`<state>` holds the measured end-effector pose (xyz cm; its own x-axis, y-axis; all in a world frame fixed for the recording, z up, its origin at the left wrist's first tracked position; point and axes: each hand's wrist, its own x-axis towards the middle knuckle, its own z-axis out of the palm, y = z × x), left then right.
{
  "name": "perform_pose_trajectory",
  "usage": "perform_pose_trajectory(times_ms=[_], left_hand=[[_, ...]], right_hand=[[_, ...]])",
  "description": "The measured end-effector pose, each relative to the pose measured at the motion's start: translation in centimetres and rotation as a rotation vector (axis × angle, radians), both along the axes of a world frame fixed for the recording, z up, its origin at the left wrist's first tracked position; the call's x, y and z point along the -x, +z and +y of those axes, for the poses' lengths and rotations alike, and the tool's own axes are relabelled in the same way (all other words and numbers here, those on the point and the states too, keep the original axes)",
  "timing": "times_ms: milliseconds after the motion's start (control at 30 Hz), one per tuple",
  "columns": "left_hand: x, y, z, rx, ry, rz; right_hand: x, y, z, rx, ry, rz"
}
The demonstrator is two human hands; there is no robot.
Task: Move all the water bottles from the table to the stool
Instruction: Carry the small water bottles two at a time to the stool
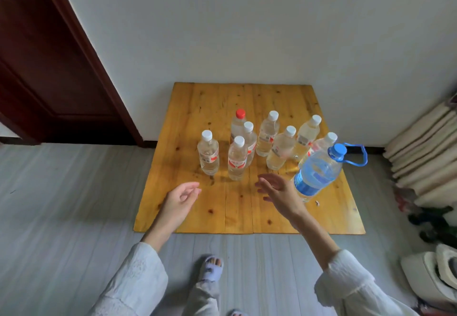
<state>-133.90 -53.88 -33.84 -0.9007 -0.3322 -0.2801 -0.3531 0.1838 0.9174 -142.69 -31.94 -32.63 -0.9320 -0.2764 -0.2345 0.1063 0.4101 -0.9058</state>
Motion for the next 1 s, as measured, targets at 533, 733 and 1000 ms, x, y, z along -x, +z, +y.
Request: perform_pose_trajectory(times_ms=[533, 733, 1000], left_hand=[[18.6, -5.4, -6.7, 0.241, -0.251, -0.014], [20.0, -6.0, -7.1, 0.352, -0.271, 0.075], [17.3, -6.2, -5.7, 0.392, -0.442, 0.136]], right_hand=[[11.9, -4.6, -8.8, -0.385, -0.106, 0.110], [12.7, -5.9, -10.1, -0.502, -0.103, 0.191], [8.4, -6.1, -6.4, -0.550, -0.141, 0.247]])
